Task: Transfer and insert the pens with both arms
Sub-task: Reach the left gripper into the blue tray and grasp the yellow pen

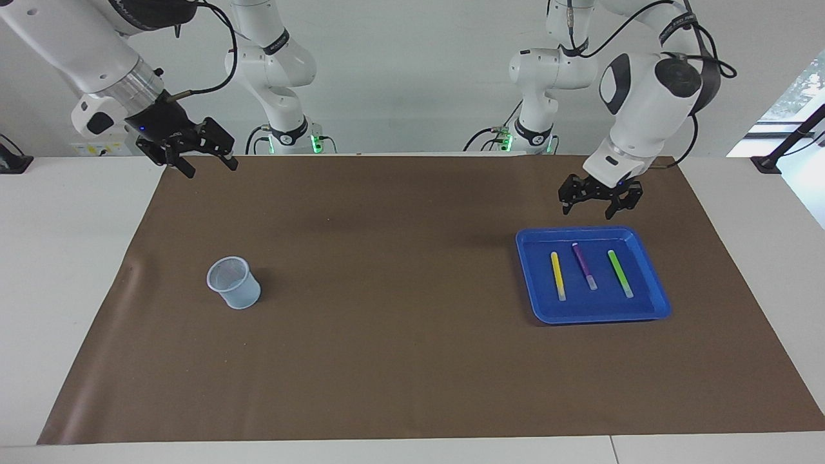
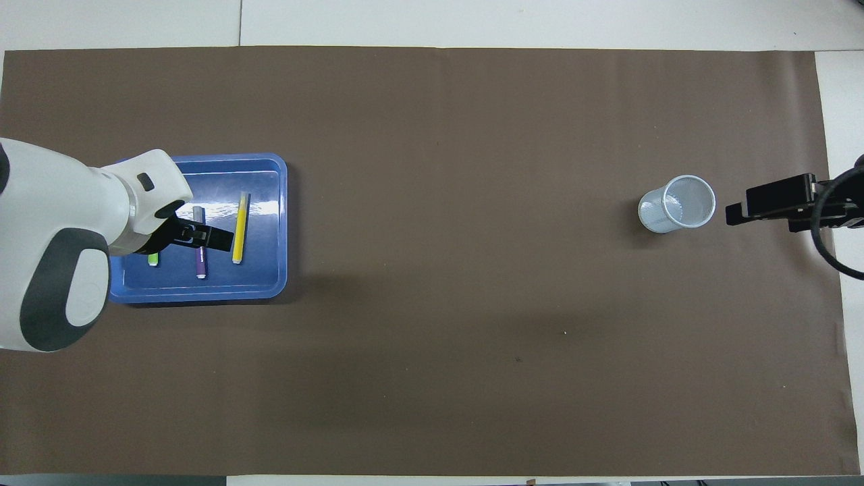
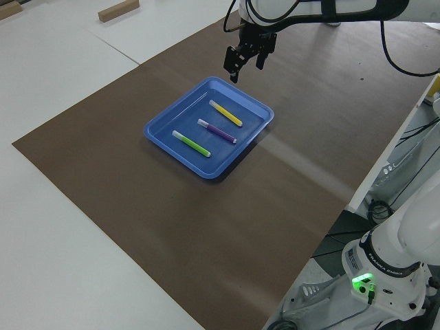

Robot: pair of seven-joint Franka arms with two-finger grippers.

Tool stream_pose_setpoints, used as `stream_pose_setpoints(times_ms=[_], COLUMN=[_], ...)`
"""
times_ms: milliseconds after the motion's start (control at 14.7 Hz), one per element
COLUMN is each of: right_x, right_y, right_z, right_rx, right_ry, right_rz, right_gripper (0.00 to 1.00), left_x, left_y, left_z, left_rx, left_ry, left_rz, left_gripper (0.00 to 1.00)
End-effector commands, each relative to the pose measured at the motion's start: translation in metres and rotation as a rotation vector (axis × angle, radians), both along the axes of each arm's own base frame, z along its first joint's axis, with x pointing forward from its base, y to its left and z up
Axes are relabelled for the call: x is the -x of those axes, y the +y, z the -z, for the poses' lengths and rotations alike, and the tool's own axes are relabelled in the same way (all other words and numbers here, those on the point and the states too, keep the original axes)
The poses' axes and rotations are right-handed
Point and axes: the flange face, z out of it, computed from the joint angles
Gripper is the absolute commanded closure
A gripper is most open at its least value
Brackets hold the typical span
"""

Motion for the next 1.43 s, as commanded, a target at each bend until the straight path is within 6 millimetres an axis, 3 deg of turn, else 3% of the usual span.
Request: stream_pose_setpoints(times_ms=[0, 136, 340, 681, 749, 817, 953, 1021, 1361], right_x=[0.013, 0.015, 0.014, 0.029, 0.03, 0.031, 0.036, 0.04, 0.045], right_y=[0.006, 0.012, 0.021, 0.033, 0.035, 0.036, 0.034, 0.036, 0.045], right_z=[0.003, 0.006, 0.005, 0.03, 0.031, 0.034, 0.046, 0.048, 0.053], right_rx=[0.001, -0.01, -0.092, -0.258, -0.275, -0.309, -0.372, -0.412, -0.458], right_ry=[0.006, 0.012, -0.005, -0.019, -0.016, -0.006, 0.022, 0.019, 0.043], right_rz=[-0.037, -0.039, -0.029, 0.035, 0.045, 0.056, 0.089, 0.115, 0.189], right_gripper=[0.0, 0.0, 0.0, 0.0, 0.0, 0.0, 0.0, 0.0, 0.0], left_x=[-0.015, -0.027, -0.032, -0.039, -0.038, -0.039, -0.036, -0.033, -0.027], left_y=[-0.005, -0.003, 0.001, 0.0, 0.002, 0.008, 0.01, 0.01, 0.009], left_z=[0.051, 0.078, 0.103, 0.139, 0.14, 0.14, 0.143, 0.145, 0.144], left_rx=[-0.013, -0.013, -0.016, -0.015, -0.016, -0.016, -0.016, -0.016, -0.017], left_ry=[-0.034, -0.059, -0.069, -0.071, -0.065, -0.06, -0.044, -0.038, -0.015], left_rz=[0.062, 0.114, 0.163, 0.154, 0.149, 0.131, 0.09, 0.085, 0.037], left_gripper=[0.0, 0.06, 0.08, 0.11, 0.19, 0.37, 0.88, 1.0, 1.0])
